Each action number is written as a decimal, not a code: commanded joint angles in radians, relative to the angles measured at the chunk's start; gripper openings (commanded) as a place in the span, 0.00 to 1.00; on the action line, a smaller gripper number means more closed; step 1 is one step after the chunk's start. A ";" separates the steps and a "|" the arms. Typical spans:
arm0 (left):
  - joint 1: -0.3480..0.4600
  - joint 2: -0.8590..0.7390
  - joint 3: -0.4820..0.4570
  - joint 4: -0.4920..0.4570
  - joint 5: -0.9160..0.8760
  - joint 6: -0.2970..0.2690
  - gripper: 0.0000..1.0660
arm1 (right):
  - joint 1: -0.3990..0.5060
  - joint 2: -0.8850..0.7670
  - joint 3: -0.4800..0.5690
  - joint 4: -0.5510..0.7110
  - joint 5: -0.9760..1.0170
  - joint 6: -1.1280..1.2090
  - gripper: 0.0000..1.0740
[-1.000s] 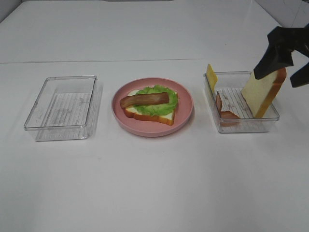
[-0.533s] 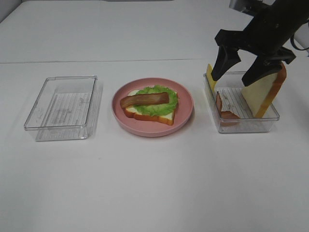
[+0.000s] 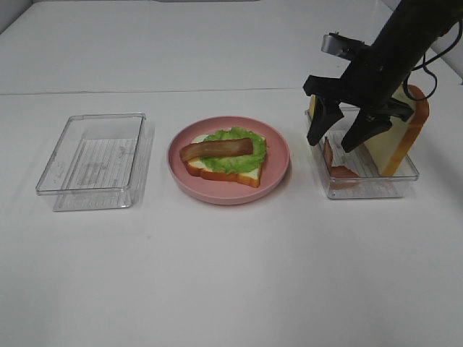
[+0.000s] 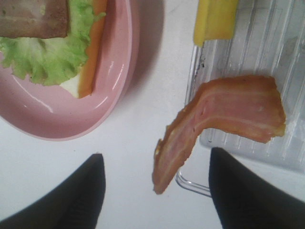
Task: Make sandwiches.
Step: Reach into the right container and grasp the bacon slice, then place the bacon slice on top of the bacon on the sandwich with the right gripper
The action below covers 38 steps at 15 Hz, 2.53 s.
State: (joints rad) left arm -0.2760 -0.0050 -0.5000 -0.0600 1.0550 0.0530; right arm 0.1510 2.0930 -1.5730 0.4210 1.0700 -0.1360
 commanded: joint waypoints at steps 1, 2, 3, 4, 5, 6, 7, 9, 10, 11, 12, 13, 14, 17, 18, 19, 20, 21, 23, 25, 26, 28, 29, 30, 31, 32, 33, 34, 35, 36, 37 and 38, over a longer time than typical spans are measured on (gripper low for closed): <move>0.000 -0.021 0.002 -0.006 -0.010 0.000 0.67 | 0.003 0.024 -0.006 0.005 -0.003 0.000 0.44; 0.000 -0.021 0.002 -0.006 -0.010 0.000 0.67 | 0.003 0.027 -0.006 0.005 -0.003 0.000 0.43; 0.000 -0.021 0.002 -0.006 -0.010 0.000 0.67 | 0.003 0.029 -0.006 0.005 -0.007 0.000 0.42; 0.000 -0.021 0.002 -0.006 -0.010 0.000 0.67 | 0.003 0.032 -0.006 0.005 -0.012 0.000 0.42; 0.000 -0.021 0.002 -0.006 -0.010 0.000 0.67 | 0.003 0.032 -0.006 0.005 -0.012 0.000 0.42; 0.000 -0.021 0.002 -0.006 -0.010 0.000 0.67 | 0.003 0.036 -0.006 0.006 -0.013 0.001 0.33; 0.000 -0.021 0.002 -0.006 -0.010 0.000 0.67 | 0.003 0.036 -0.006 0.006 -0.013 0.001 0.33; 0.000 -0.021 0.002 -0.006 -0.010 0.000 0.67 | 0.003 0.036 -0.006 0.006 -0.007 0.001 0.03; 0.000 -0.021 0.002 -0.006 -0.010 0.000 0.67 | 0.003 0.036 -0.006 0.006 -0.007 0.001 0.00; 0.000 -0.021 0.002 -0.006 -0.010 0.000 0.67 | 0.003 0.036 -0.006 0.006 -0.006 0.001 0.00; 0.000 -0.021 0.002 -0.006 -0.010 0.000 0.67 | 0.003 0.036 -0.006 0.006 -0.006 -0.002 0.00; 0.000 -0.021 0.002 -0.006 -0.010 0.000 0.67 | 0.003 0.035 -0.006 0.006 0.000 -0.004 0.00; 0.000 -0.021 0.002 -0.006 -0.010 0.000 0.67 | 0.003 0.032 -0.006 0.006 0.012 -0.004 0.00; 0.000 -0.021 0.002 -0.006 -0.010 0.000 0.67 | 0.003 -0.025 -0.006 0.005 0.036 -0.010 0.00; 0.000 -0.021 0.002 -0.006 -0.010 0.000 0.67 | 0.003 -0.060 -0.006 0.005 0.039 -0.010 0.00; 0.000 -0.021 0.002 -0.006 -0.010 0.000 0.67 | 0.003 -0.094 -0.006 0.007 0.049 -0.010 0.00; 0.000 -0.021 0.002 -0.006 -0.010 0.000 0.67 | 0.003 -0.127 -0.006 0.012 0.067 -0.011 0.00; 0.000 -0.021 0.002 -0.006 -0.010 0.000 0.67 | 0.003 -0.146 -0.006 0.016 0.072 -0.011 0.00; 0.000 -0.021 0.002 -0.006 -0.010 0.000 0.67 | 0.003 -0.211 -0.006 0.059 0.095 -0.036 0.00; 0.000 -0.021 0.002 -0.006 -0.010 0.000 0.67 | 0.006 -0.257 -0.006 0.274 0.099 -0.133 0.00; 0.000 -0.021 0.002 -0.006 -0.010 0.000 0.67 | 0.015 -0.256 -0.006 0.353 0.099 -0.172 0.00; 0.000 -0.021 0.002 -0.006 -0.010 0.000 0.67 | 0.068 -0.242 -0.006 0.466 0.058 -0.250 0.00; 0.000 -0.021 0.002 -0.006 -0.010 0.000 0.67 | 0.101 -0.230 -0.006 0.500 0.011 -0.267 0.00; 0.000 -0.021 0.002 -0.006 -0.010 0.000 0.67 | 0.134 -0.218 -0.006 0.520 -0.057 -0.275 0.00; 0.000 -0.021 0.002 -0.006 -0.010 0.000 0.67 | 0.153 -0.209 -0.006 0.528 -0.093 -0.275 0.00; 0.000 -0.021 0.002 -0.006 -0.010 0.000 0.67 | 0.183 -0.191 -0.006 0.537 -0.163 -0.275 0.00; 0.000 -0.021 0.002 -0.006 -0.010 0.000 0.67 | 0.213 -0.155 -0.006 0.553 -0.240 -0.275 0.00; 0.000 -0.021 0.002 -0.006 -0.010 0.000 0.67 | 0.223 -0.131 -0.006 0.572 -0.283 -0.275 0.00; 0.000 -0.021 0.002 -0.006 -0.010 0.000 0.67 | 0.223 -0.093 -0.006 0.602 -0.323 -0.275 0.00; 0.000 -0.021 0.002 -0.006 -0.010 0.000 0.67 | 0.223 -0.078 -0.006 0.626 -0.341 -0.275 0.00; 0.000 -0.021 0.002 -0.006 -0.010 0.000 0.67 | 0.223 -0.039 -0.006 0.667 -0.378 -0.275 0.00; 0.000 -0.021 0.002 -0.006 -0.010 0.000 0.67 | 0.223 -0.009 -0.006 0.717 -0.419 -0.275 0.00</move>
State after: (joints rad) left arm -0.2760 -0.0050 -0.5000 -0.0600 1.0550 0.0530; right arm 0.3730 2.1080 -1.5730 1.1600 0.6470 -0.4000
